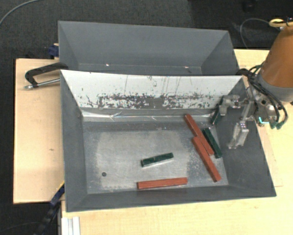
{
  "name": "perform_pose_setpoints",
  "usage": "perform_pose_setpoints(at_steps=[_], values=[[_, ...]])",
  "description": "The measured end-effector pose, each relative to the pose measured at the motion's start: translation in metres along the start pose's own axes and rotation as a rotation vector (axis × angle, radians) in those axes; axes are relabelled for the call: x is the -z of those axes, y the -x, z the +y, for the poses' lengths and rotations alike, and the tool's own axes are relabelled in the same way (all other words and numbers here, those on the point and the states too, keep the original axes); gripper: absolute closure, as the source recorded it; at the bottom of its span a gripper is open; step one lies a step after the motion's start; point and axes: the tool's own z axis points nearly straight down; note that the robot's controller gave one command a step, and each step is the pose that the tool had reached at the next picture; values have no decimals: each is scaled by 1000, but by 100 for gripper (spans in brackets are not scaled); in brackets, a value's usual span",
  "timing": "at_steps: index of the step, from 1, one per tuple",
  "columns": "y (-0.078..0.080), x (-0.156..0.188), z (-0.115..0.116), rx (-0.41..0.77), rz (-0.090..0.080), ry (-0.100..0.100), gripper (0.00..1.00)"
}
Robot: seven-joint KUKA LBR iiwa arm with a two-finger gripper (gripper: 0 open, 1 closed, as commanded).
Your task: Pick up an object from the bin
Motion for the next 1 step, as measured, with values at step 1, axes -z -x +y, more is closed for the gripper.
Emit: perform_pose_setpoints(at_steps=[1], values=[[3, -9, 12, 359, -7, -1, 0]])
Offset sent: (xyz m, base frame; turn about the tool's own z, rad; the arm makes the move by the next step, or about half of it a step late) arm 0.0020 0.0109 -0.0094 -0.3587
